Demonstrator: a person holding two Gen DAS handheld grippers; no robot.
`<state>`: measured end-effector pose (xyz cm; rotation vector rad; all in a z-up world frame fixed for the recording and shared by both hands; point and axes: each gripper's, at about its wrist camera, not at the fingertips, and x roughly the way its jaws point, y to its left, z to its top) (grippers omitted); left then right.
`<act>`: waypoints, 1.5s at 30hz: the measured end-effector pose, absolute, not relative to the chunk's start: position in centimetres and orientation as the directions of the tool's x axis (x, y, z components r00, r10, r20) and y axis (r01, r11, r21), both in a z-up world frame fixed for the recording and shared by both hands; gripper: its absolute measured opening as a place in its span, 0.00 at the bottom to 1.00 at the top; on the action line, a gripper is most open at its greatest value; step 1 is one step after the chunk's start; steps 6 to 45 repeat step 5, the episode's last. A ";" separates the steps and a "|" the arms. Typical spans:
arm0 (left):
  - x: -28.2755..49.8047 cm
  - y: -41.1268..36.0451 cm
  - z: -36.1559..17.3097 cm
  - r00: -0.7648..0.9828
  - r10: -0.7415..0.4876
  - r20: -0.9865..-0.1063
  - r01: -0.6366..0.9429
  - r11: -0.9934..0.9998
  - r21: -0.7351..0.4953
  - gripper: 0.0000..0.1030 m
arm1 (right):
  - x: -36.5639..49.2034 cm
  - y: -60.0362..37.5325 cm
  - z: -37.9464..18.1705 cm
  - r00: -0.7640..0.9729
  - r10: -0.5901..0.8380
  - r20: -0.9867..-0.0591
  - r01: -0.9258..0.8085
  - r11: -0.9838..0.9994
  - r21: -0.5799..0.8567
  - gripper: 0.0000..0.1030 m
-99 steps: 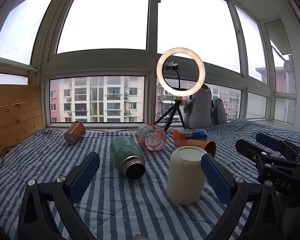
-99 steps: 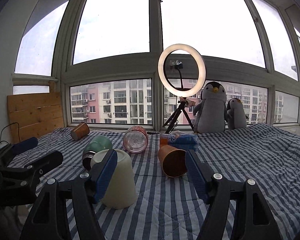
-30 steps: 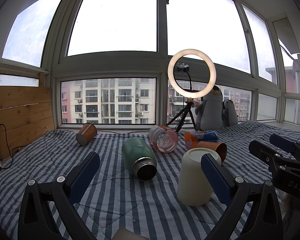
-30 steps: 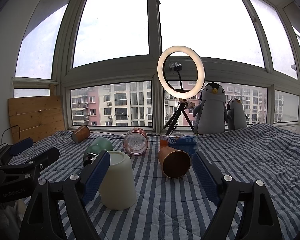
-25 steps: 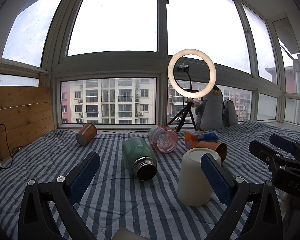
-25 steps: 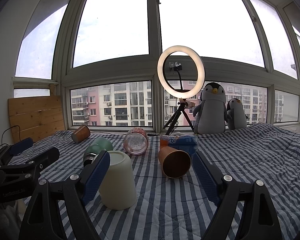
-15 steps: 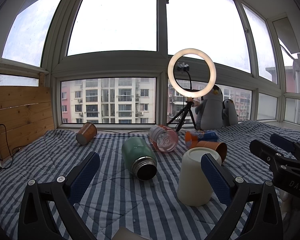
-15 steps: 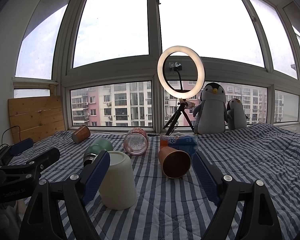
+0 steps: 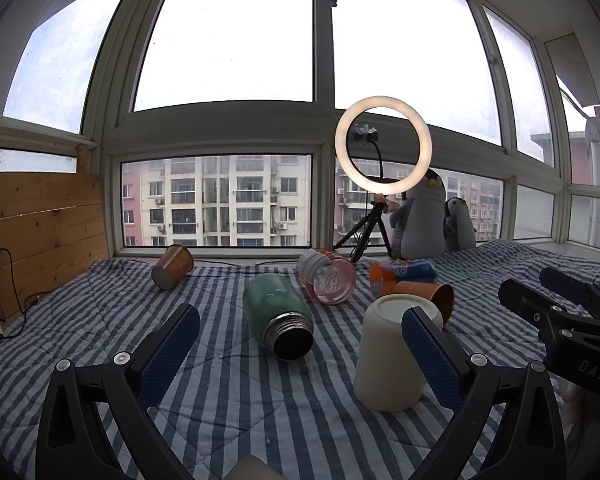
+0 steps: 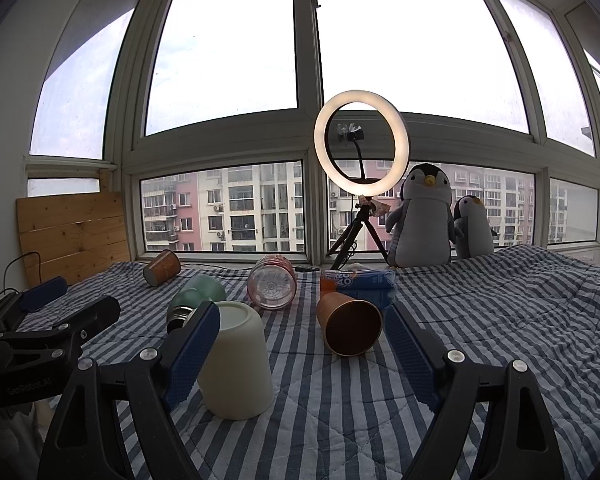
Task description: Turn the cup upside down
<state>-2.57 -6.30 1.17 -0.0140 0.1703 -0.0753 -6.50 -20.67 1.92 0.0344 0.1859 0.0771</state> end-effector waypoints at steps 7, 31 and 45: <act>-2.8 -6.4 1.2 0.984 -0.068 -0.163 0.067 0.998 -0.014 0.99 | -6.5 -20.7 1.9 0.980 0.080 -0.183 -0.073 0.996 0.042 0.80; -2.8 -6.4 1.2 0.984 -0.068 -0.163 0.067 0.998 -0.014 0.99 | -6.5 -20.7 1.9 0.980 0.080 -0.183 -0.073 0.996 0.042 0.80; -2.8 -6.4 1.2 0.984 -0.068 -0.163 0.067 0.998 -0.014 0.99 | -6.5 -20.7 1.9 0.980 0.080 -0.183 -0.073 0.996 0.042 0.80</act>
